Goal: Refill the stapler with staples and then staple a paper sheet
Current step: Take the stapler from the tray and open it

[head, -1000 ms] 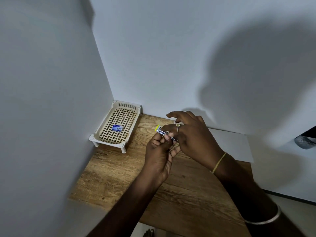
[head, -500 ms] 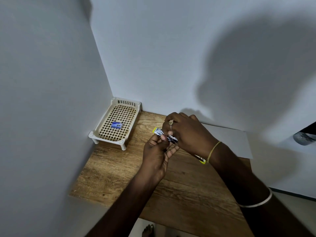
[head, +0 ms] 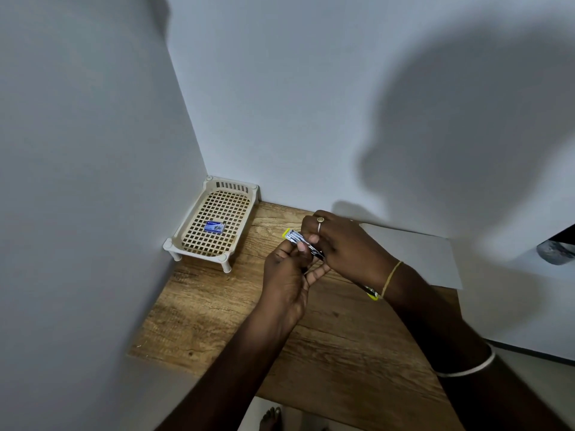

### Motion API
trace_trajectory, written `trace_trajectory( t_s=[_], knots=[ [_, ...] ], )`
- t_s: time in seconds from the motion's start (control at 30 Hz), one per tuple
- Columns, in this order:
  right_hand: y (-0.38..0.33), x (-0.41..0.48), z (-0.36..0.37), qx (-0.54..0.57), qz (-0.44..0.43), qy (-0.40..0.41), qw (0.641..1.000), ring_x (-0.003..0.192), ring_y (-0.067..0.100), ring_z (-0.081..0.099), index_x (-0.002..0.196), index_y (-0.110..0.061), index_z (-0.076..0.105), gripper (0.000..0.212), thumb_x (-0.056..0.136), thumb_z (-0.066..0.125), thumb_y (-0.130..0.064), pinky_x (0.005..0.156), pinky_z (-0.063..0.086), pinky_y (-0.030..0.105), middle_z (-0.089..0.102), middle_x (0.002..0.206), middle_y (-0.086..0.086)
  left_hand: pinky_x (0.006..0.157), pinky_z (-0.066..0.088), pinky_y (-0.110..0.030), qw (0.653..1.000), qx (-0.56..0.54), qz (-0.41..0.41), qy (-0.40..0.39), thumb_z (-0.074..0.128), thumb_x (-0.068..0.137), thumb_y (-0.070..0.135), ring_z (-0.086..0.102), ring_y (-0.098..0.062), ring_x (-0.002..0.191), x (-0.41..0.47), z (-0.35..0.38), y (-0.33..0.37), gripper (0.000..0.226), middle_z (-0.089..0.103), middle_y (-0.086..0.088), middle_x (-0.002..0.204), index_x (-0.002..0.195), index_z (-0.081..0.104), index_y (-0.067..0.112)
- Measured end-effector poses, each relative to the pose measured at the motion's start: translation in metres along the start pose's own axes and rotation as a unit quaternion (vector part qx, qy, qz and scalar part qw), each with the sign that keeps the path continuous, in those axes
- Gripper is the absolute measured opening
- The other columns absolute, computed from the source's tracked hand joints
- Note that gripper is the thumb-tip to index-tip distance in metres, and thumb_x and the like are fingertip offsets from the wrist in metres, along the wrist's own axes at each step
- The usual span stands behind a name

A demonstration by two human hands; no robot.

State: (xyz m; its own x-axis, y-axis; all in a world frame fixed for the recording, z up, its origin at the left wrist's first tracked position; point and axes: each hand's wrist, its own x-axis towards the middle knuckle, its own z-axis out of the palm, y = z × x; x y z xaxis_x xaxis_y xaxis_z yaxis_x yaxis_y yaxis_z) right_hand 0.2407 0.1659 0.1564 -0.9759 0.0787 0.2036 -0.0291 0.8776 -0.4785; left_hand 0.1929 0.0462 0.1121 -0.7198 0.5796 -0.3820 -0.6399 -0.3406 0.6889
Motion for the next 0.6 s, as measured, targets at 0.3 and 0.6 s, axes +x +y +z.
trace_trajectory(
  t_s=[0.3, 0.6],
  knots=[
    [0.009, -0.012, -0.009, -0.001, -0.017, -0.023, 1.000, 0.077, 0.012, 0.053, 0.087, -0.029, 0.048, 0.019, 0.091, 0.064, -0.019, 0.066, 0.045, 0.034, 0.048, 0.086, -0.010, 0.063, 0.063, -0.033, 0.998, 0.067, -0.011, -0.018, 0.049, 0.097, -0.009, 0.075, -0.018, 0.076, -0.001, 0.004, -0.002, 0.027, 0.077, -0.005, 0.086, 0.097, 0.070, 0.008],
    [0.010, -0.002, -0.033, 0.032, -0.024, -0.132, 0.990, 0.075, 0.002, 0.056, 0.080, -0.011, 0.054, 0.024, 0.080, 0.079, -0.014, 0.064, 0.042, 0.016, 0.064, 0.080, -0.012, 0.057, 0.061, -0.031, 0.996, 0.075, -0.042, -0.025, 0.048, 0.087, -0.020, 0.075, -0.022, 0.067, -0.001, 0.005, -0.009, 0.035, 0.078, -0.009, 0.084, 0.091, 0.072, 0.005]
  ],
)
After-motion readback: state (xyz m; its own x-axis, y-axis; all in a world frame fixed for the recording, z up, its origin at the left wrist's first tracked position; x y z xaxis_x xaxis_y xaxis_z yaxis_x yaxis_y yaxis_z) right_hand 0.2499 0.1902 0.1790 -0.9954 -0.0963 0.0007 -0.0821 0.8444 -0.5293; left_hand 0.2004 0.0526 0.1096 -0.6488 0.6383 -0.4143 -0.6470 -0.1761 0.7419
